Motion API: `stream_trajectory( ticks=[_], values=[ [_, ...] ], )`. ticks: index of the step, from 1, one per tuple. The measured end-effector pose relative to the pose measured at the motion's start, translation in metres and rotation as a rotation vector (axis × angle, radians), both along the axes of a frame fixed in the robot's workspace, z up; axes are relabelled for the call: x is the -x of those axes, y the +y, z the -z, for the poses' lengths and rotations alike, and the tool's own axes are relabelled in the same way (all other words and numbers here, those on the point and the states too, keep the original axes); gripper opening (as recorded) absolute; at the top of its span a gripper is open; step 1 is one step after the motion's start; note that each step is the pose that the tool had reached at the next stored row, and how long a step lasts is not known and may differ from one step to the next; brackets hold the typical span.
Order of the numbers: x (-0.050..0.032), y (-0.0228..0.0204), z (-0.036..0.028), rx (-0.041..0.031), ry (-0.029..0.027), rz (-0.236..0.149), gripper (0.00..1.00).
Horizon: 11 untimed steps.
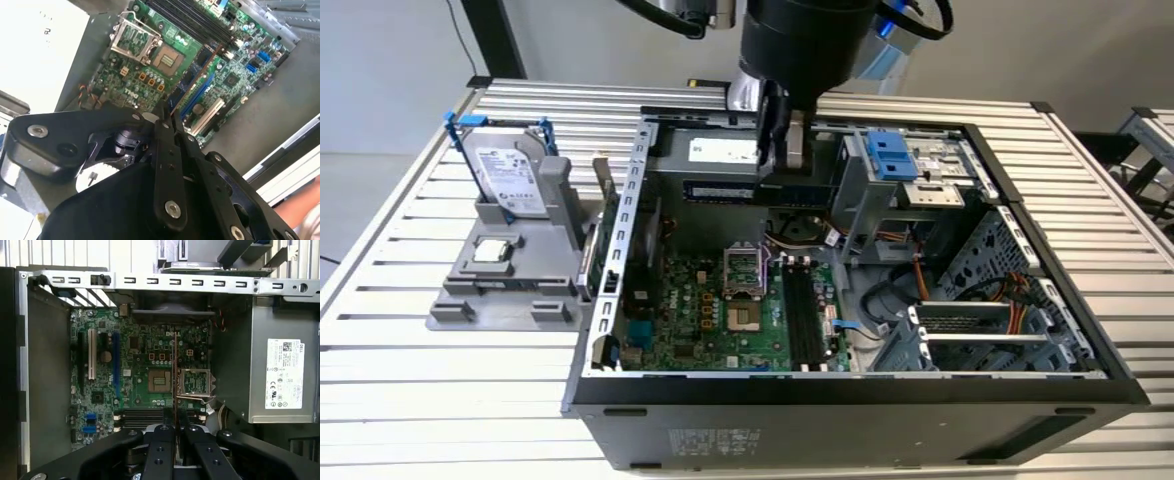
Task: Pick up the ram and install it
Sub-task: 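Pick up the ram and move it above insertion slot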
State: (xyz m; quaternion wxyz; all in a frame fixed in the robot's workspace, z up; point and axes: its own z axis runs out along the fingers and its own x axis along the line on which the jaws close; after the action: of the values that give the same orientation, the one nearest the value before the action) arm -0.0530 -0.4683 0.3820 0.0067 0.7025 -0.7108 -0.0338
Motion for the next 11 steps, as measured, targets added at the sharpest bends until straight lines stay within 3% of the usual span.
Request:
stream_trajectory(
  ticks=[4, 11],
  values=[
    [-0.0074, 0.0000, 0.0009, 0.0007, -0.0041, 0.000, 0.00],
    [-0.0274, -0.0010, 0.0014, 0.0009, -0.0041, 0.001, 0.00]
  ],
)
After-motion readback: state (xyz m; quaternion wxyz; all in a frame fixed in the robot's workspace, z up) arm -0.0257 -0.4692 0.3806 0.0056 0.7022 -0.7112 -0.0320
